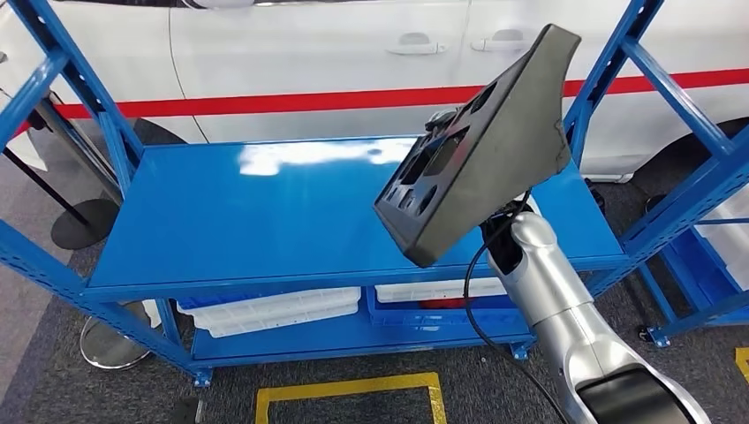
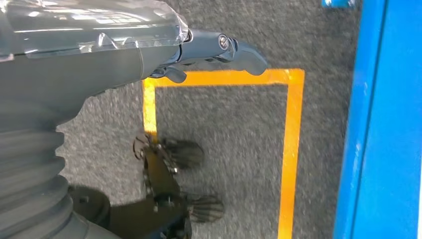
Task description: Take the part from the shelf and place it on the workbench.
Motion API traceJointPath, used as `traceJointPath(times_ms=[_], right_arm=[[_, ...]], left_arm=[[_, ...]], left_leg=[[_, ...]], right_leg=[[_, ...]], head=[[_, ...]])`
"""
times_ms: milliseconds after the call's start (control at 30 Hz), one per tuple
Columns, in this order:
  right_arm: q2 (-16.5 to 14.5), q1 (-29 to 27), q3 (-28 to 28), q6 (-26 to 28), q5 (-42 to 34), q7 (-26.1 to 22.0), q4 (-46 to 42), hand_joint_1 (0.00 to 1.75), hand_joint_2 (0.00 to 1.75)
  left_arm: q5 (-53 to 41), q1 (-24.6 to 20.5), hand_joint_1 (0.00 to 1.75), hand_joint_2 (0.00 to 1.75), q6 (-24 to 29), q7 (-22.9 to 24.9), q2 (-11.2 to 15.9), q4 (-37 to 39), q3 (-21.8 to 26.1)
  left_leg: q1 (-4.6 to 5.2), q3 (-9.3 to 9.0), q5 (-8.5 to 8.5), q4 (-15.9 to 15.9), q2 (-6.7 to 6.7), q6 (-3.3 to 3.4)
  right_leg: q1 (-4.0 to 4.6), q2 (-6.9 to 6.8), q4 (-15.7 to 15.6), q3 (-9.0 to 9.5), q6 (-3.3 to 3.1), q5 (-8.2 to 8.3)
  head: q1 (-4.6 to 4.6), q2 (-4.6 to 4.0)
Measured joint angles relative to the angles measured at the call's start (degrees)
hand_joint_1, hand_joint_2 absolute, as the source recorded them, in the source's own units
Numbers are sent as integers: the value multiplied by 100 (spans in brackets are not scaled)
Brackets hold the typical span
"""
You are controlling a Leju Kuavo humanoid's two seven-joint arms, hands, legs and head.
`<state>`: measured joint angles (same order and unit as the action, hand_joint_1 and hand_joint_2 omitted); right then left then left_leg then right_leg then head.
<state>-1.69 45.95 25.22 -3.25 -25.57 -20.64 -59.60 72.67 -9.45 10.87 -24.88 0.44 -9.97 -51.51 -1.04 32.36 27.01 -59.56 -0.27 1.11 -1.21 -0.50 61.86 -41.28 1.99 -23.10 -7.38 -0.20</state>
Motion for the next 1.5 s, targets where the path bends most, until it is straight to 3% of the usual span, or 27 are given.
traceJointPath(times_ms=[67,100,167,233,300,333,400,467,500,600,633,667,733,767,833,867,933,967,1033,1100,1133,1200,1267,1333,1367,1433,1500], right_arm=[[1,-3,-2,-7,-9,6,0,175,175],[1,-10,-3,-19,-15,10,1,175,175],[1,-32,-3,-63,-24,29,2,175,175],[-3,-39,-2,-108,-31,55,1,175,175],[-21,-19,-4,-139,-38,70,-1,175,175],[-33,-7,-5,-156,-42,75,-1,175,175],[-52,13,-9,-186,-49,88,1,175,175],[-79,20,-9,-233,-52,107,13,175,175],[-99,13,-9,-266,-52,115,20,175,175],[-144,-99,-1,-411,-52,116,38,175,175],[-148,-181,8,-466,-52,102,43,175,175],[-147,-282,20,-523,-52,81,46,175,175],[-146,-490,51,-618,-52,24,50,175,175],[-145,-577,65,-653,-52,-2,49,175,175],[-141,-686,77,-686,-51,-35,47,175,175],[-139,-711,80,-693,-51,-42,46,175,175],[-135,-745,88,-702,-54,-42,46,175,175],[-132,-762,93,-710,-60,-36,47,175,175],[-121,-826,109,-732,-74,-30,48,175,175],[-107,-964,136,-749,-90,-67,48,175,175],[-98,-1076,147,-750,-102,-114,48,175,175],[-86,-1357,157,-738,-122,-240,48,175,175],[-75,-1607,158,-694,-101,-411,48,175,175],[-56,-1780,153,-604,-7,-636,48,175,175],[-37,-1852,140,-530,62,-754,48,175,175],[9,-1996,76,-302,230,-960,48,175,175],[54,-2110,-53,16,408,-1113,44,175,175]], left_arm=[[0,-1,0,175,6,4,3,0,7],[1,2,0,175,9,4,4,0,12],[8,12,0,175,13,5,4,0,22],[26,22,0,175,13,4,4,0,37],[40,35,0,175,13,3,-3,-2,63],[44,44,0,175,17,2,-5,-3,80],[50,72,0,175,28,2,-4,-4,116],[52,113,0,175,40,4,2,-4,138],[53,138,0,175,45,9,4,-4,143],[49,206,0,175,89,34,13,-4,156],[48,231,0,175,117,48,22,-4,158],[49,262,0,175,149,67,38,-4,160],[55,333,0,175,198,102,88,-2,167],[58,361,0,175,210,113,109,-1,170],[60,400,0,175,218,121,146,0,178],[60,416,0,175,222,124,156,1,180],[61,446,0,175,244,131,171,2,183],[63,452,0,175,271,146,175,3,184],[69,461,0,175,353,191,186,7,189],[64,486,0,175,422,245,198,11,192],[55,509,0,175,437,267,204,13,193],[14,568,0,175,425,301,215,15,189],[-43,619,0,175,390,330,217,15,173],[-93,653,0,175,361,349,203,15,145],[-106,668,0,175,353,350,195,15,133],[-120,704,0,175,356,340,189,17,119],[-123,735,0,175,386,334,187,20,112]], left_leg=[[14,155,-133,-2,11,58],[29,245,-202,-6,13,69],[67,427,-337,-11,11,79],[106,582,-468,-13,2,77],[128,678,-577,-8,-6,49],[119,692,-628,6,-5,23],[90,698,-745,73,1,-49],[79,736,-705,72,0,-112],[78,783,-528,-49,-3,-138],[43,996,271,-1001,-2,-207],[29,1018,356,-1301,-1,-233],[15,968,304,-1458,0,-260],[-21,601,11,-1199,4,-312],[-34,309,-12,-840,4,-339],[-24,-135,148,-185,-14,-303],[-7,-216,242,-37,-23,-262],[11,-168,202,-9,-17,-140],[12,-134,150,-11,-6,-79],[5,-23,19,6,17,19],[16,133,-111,1,19,51],[25,217,-174,-2,19,55],[50,380,-295,-5,14,56],[77,517,-409,-7,6,47],[93,591,-512,3,8,8],[82,597,-559,20,14,-24],[67,596,-657,77,23,-98],[66,654,-519,-1,20,-149]], right_leg=[[-7,12,670,-188,23,-584],[-6,15,1029,-253,28,-772],[3,19,1363,-176,5,-774],[47,28,927,289,-96,-528],[113,31,141,876,-224,-552],[147,31,-129,1046,-262,-603],[188,22,-344,1111,-286,-585],[165,-3,-463,1071,-330,-420],[143,-16,-517,1028,-355,-326],[116,-35,-549,804,-385,-107],[112,-41,-539,713,-372,-42],[103,-45,-523,615,-355,21],[77,-48,-455,413,-304,129],[72,-45,-403,318,-271,169],[78,-41,-293,191,-200,229],[84,-40,-266,162,-167,262],[71,-34,-255,146,-93,319],[56,-26,-217,114,-60,253],[33,-7,139,-24,-10,-177],[31,2,860,-213,20,-722],[32,6,1185,-256,24,-850],[41,14,1353,-96,-8,-759],[81,24,753,451,-117,-562],[138,13,-25,1003,-225,-606],[169,7,-253,1143,-258,-647],[187,-2,-389,1164,-292,-568],[160,-26,-490,1109,-357,-413]], head=[[2,1],[2,1],[2,1],[2,1],[0,1],[-1,1],[-2,1],[-2,0],[-2,1],[-3,1],[-3,0],[-3,0],[-3,0],[-3,0],[-1,0],[-2,1],[-1,1],[-2,1],[-1,1],[-1,1],[-1,1],[-1,0],[-1,1],[-4,0],[-5,0],[-7,0],[-7,0]])
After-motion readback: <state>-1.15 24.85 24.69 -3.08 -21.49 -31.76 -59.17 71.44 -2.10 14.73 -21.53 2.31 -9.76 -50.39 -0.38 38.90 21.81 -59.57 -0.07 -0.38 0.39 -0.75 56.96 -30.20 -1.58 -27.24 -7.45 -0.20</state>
